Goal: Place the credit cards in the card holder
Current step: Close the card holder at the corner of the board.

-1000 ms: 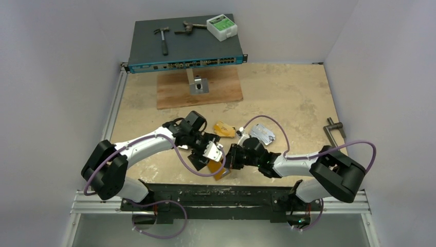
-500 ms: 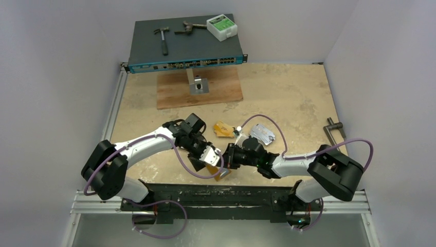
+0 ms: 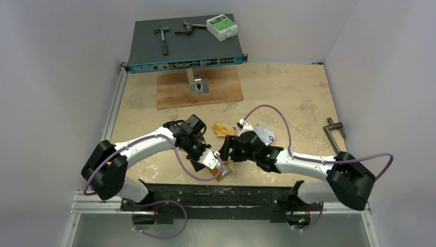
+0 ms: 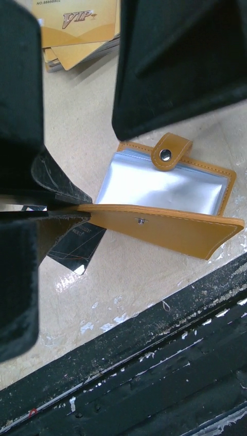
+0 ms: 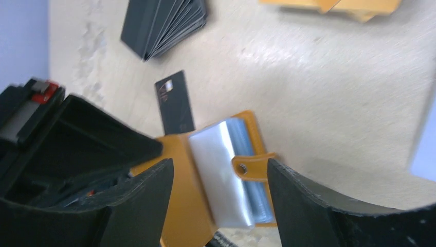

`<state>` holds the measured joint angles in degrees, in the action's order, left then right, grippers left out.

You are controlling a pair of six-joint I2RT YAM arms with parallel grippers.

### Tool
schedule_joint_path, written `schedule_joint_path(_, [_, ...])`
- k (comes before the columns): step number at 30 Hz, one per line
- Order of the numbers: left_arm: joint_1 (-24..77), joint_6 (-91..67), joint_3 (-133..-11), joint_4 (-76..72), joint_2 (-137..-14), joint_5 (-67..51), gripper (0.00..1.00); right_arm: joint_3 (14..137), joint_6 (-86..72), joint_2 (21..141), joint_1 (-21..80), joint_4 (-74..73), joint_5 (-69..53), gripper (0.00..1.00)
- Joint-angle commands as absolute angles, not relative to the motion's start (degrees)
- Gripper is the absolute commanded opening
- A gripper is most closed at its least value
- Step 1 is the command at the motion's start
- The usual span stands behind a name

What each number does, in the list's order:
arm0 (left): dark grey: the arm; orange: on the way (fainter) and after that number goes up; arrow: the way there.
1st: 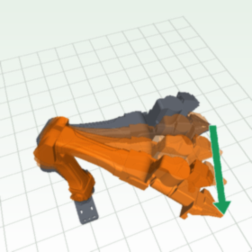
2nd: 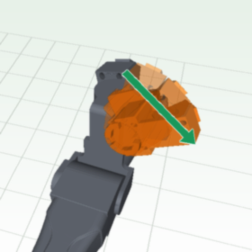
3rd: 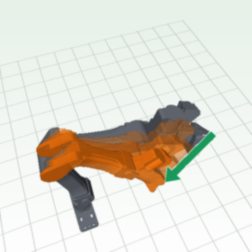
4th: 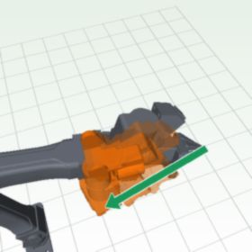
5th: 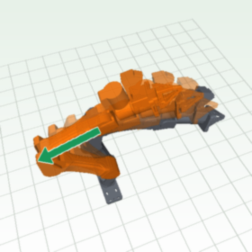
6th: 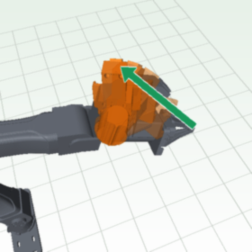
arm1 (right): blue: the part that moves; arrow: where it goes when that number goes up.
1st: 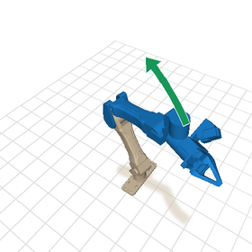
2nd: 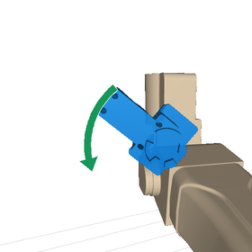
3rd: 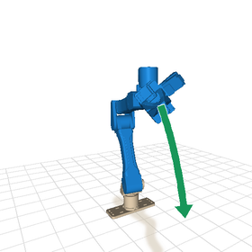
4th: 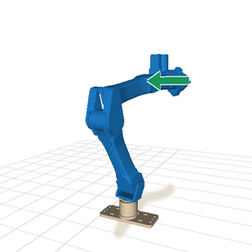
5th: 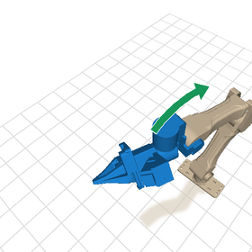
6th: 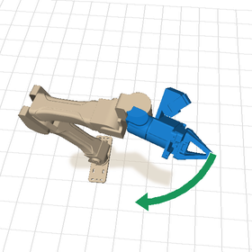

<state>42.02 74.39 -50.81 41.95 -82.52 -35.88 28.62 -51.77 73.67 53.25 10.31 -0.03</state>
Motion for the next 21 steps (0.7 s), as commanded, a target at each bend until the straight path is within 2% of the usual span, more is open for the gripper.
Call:
schedule_joint_path(1, [42.3,76.8,-52.5,43.0,-81.6,-38.0,0.01,34.2,-44.6,74.3,53.6,-3.1,11.2,0.7])
schedule_joint_path(6, [42.3,76.6,-52.6,43.3,-81.3,-37.8,0.0,36.3,-41.7,78.9,55.6,-4.4,13.1,0.73])
schedule_joint_path(21, [42.3,76.4,-52.0,43.6,-80.5,-37.3,0.0,42.2,-39.0,85.9,63.3,-6.9,18.9,0.72])
